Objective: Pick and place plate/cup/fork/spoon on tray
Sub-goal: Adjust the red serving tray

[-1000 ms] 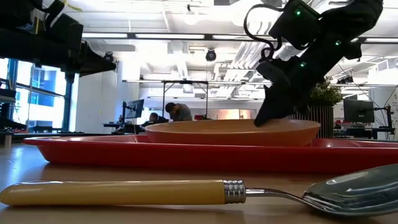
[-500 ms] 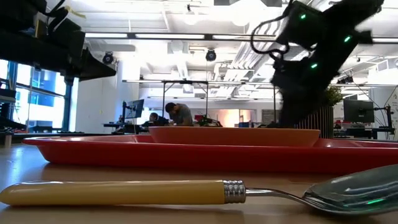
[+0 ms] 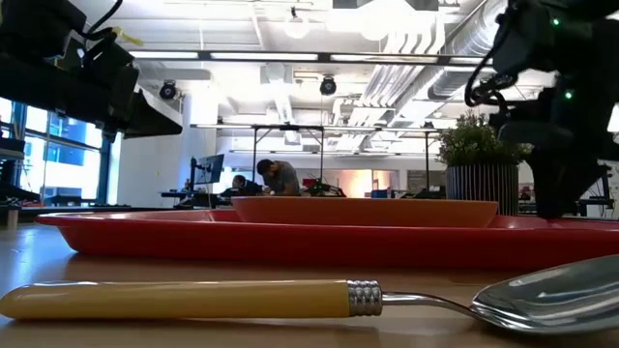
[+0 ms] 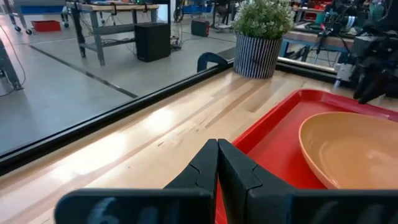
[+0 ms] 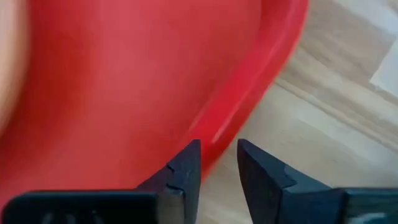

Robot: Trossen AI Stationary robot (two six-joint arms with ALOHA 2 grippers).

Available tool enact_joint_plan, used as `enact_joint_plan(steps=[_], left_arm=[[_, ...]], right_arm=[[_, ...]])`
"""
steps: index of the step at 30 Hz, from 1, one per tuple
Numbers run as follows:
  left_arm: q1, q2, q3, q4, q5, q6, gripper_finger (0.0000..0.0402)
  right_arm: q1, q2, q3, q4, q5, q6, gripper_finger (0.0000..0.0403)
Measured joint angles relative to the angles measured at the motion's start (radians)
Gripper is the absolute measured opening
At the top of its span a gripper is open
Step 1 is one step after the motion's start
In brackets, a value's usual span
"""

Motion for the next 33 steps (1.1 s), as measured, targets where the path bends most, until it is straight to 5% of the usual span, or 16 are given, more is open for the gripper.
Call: enact_joint_plan(steps=[14, 22, 29, 33], left_arm=[[0.004, 0.000, 0.000, 0.001, -0.001, -0.001, 0.0000], [0.004, 0.000, 0.000, 0.000, 0.007, -0.028, 0.0000], [0.004, 0.025, -0.001, 0.001, 0.280, -0.020, 0.0000], [0.004, 0.067, -0.001, -0.002, 0.319, -0.087, 0.0000]], right_arm=[[-0.055, 0.002, -0.055, 0.266, 0.103, -0.004, 0.0055], [-0.086, 0.002, -0.055, 0.244, 0.112, 0.053, 0.0054], [-0.035, 0.001, -0.052, 0.233, 0.131, 0.071, 0.0055], [-0.031, 0.001, -0.011, 0.237, 0.251, -0.043, 0.0055]])
